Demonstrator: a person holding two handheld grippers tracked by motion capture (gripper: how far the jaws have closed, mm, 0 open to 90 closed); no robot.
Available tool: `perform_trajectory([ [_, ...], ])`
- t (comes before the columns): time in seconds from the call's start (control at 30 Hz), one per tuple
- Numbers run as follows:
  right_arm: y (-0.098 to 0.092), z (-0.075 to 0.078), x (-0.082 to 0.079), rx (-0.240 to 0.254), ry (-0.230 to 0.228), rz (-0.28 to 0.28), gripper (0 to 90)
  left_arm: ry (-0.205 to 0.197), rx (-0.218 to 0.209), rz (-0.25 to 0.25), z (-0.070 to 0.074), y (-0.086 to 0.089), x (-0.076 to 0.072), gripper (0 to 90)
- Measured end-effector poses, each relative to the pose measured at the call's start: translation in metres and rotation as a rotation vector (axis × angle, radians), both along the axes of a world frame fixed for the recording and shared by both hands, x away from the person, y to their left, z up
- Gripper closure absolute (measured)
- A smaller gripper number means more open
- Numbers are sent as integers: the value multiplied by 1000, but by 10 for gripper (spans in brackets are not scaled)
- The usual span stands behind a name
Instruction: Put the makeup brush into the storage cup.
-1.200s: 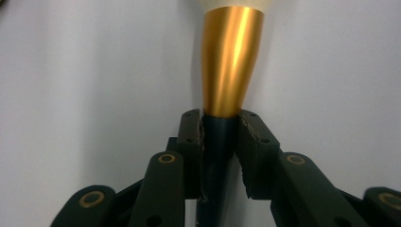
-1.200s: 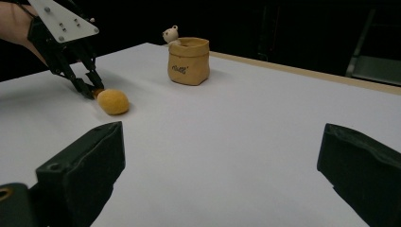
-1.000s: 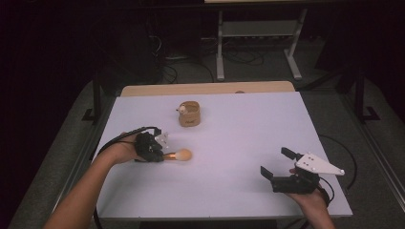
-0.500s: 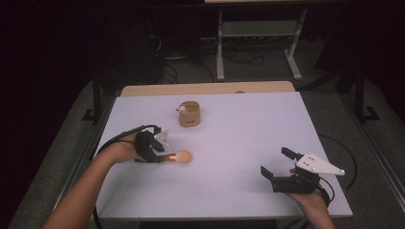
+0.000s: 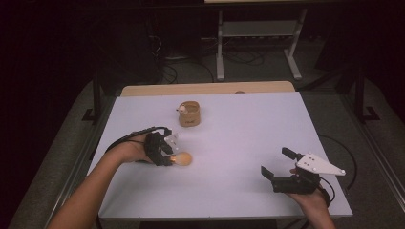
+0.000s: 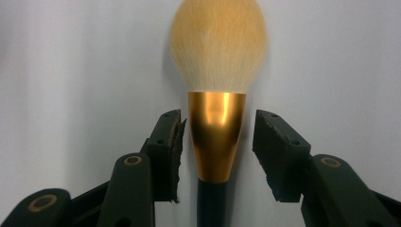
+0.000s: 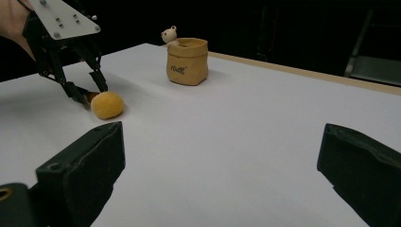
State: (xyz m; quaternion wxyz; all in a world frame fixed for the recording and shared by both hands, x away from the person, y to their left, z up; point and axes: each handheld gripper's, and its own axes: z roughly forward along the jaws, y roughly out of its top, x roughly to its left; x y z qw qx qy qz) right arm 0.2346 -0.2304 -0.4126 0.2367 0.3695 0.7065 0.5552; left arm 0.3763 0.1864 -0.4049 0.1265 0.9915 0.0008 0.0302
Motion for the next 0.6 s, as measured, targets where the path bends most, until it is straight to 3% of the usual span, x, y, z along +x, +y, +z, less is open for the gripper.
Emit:
perform_trajectory([
  [0.17,0,0,0,1,0,1,13,9,-1,-3,-1,-3,1,539],
  [0.27,0,0,0,3,5,0,13,20,34,-24,-6,-9,5,551],
  [0.6,-1,0,0,5,7,-3,13,35,57,-30,-8,-14,9,566],
])
